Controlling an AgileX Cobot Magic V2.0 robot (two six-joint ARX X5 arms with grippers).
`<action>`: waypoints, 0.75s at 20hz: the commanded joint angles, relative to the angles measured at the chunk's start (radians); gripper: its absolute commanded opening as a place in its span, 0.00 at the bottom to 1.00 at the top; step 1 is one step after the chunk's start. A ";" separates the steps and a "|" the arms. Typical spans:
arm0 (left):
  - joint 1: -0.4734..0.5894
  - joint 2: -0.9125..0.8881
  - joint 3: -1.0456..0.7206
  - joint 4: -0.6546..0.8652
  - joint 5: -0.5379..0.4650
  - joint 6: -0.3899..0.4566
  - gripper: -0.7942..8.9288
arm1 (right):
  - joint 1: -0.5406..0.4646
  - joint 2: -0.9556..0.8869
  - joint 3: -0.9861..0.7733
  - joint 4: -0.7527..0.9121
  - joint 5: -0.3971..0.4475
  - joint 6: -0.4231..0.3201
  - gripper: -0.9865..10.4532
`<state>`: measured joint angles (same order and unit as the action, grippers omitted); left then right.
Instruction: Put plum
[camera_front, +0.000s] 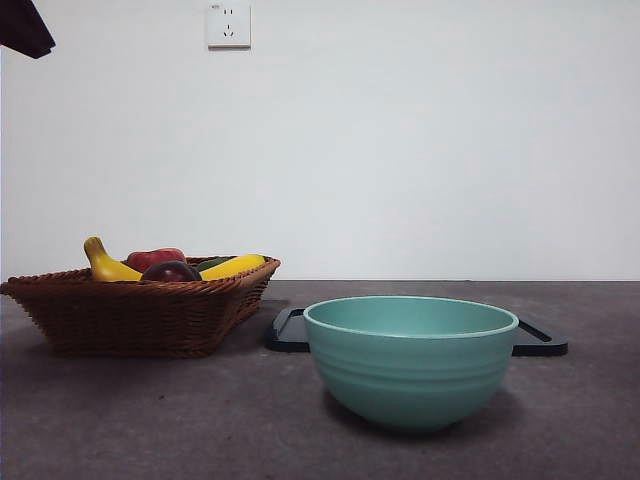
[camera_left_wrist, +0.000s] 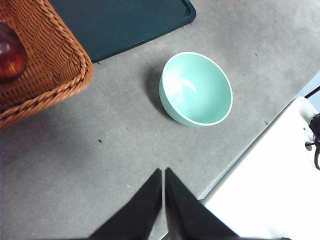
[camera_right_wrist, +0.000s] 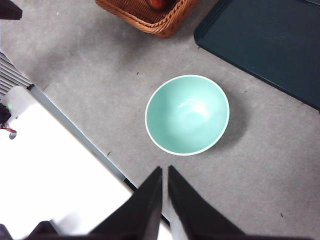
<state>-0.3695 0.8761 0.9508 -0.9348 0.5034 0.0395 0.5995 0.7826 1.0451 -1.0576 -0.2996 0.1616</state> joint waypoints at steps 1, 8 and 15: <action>-0.004 0.006 0.023 0.010 0.006 0.012 0.09 | 0.007 0.006 0.016 0.010 -0.003 -0.005 0.09; 0.013 -0.032 0.021 0.050 -0.041 0.049 0.09 | 0.007 0.006 0.016 0.010 -0.003 -0.005 0.09; 0.296 -0.391 -0.248 0.720 -0.183 0.057 0.09 | 0.007 0.006 0.016 0.010 -0.003 -0.005 0.09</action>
<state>-0.0731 0.4896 0.7109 -0.2493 0.3328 0.0879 0.5995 0.7822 1.0451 -1.0573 -0.2996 0.1616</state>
